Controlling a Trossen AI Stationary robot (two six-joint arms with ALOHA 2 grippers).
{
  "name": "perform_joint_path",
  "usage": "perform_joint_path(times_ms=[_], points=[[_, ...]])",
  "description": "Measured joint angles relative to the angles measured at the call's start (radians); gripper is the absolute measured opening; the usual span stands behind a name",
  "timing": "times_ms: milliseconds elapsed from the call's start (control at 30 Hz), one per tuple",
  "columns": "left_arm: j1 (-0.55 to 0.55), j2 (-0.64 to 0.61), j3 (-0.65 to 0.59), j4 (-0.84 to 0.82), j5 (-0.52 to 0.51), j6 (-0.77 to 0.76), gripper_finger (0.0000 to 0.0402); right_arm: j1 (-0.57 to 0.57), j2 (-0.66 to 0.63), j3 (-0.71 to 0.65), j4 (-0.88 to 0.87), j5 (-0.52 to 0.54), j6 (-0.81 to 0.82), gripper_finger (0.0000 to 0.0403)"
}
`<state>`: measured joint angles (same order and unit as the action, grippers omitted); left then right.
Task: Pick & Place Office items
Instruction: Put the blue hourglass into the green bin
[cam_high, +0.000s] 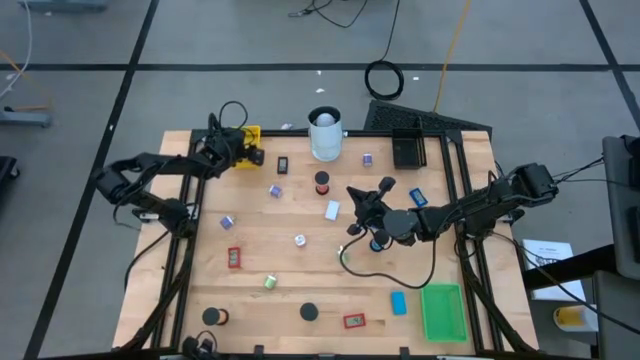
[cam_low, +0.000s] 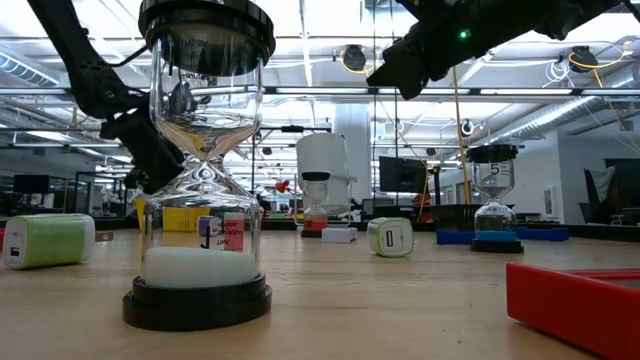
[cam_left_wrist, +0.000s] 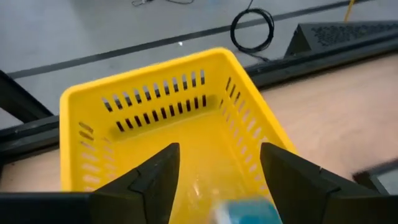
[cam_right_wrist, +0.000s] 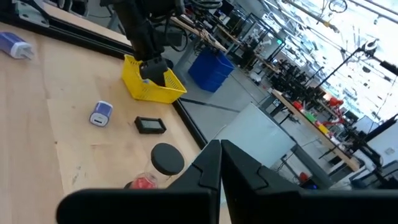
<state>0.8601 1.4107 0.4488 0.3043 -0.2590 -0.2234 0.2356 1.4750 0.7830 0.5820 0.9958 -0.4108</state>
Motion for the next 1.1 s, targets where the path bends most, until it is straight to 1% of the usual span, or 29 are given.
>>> perform_joint_path(times_ms=[33, 100, 200, 333, 433, 533, 600, 700, 800, 867, 933, 1033, 1100], points=[[-0.006, -0.013, 0.000, -0.018, 0.000, 0.008, 0.0232, 0.000, 0.000, 0.000, -0.002, 0.010, 0.011, 0.0001], [-0.019, -0.045, 0.000, -0.071, -0.002, 0.042, 0.0224, 0.000, 0.000, 0.000, 0.000, 0.064, 0.035, 0.0001], [-0.054, -0.108, -0.004, -0.131, -0.004, 0.090, 0.0194, 0.000, -0.038, 0.000, -0.036, 0.158, 0.109, 0.0001], [-0.125, -0.201, -0.046, -0.138, -0.003, 0.118, 0.0137, -0.001, -0.134, 0.002, -0.185, 0.139, 0.278, 0.0001], [-0.191, -0.272, -0.091, -0.104, 0.020, 0.164, 0.0093, -0.010, -0.224, 0.002, -0.348, 0.042, 0.432, 0.0000], [-0.249, -0.339, -0.136, -0.051, 0.090, 0.204, 0.0054, -0.040, -0.302, 0.002, -0.517, -0.071, 0.611, 0.0000], [-0.279, -0.372, -0.154, -0.032, 0.164, 0.206, 0.0033, -0.068, -0.336, 0.002, -0.634, -0.128, 0.718, 0.0000], [-0.314, -0.396, -0.161, -0.033, 0.294, 0.177, 0.0009, -0.120, -0.354, 0.002, -0.789, -0.221, 0.842, 0.0000], [-0.351, -0.398, -0.163, -0.035, 0.405, 0.189, 0.0005, -0.173, -0.352, 0.001, -0.930, -0.340, 0.932, 0.0000], [-0.388, -0.398, -0.181, 0.008, 0.441, 0.212, 0.0010, -0.202, -0.351, 0.001, -1.005, -0.395, 0.968, 0.0000], [-0.422, -0.398, -0.210, 0.077, 0.443, 0.218, 0.0010, -0.222, -0.351, 0.001, -1.052, -0.424, 0.992, 0.0000], [-0.466, -0.398, -0.274, 0.236, 0.446, 0.220, 0.0004, -0.236, -0.356, 0.016, -1.132, -0.426, 1.016, 0.0000], [-0.488, -0.398, -0.322, 0.340, 0.459, 0.222, 0.0007, -0.241, -0.356, 0.040, -1.188, -0.433, 1.038, 0.0000]])
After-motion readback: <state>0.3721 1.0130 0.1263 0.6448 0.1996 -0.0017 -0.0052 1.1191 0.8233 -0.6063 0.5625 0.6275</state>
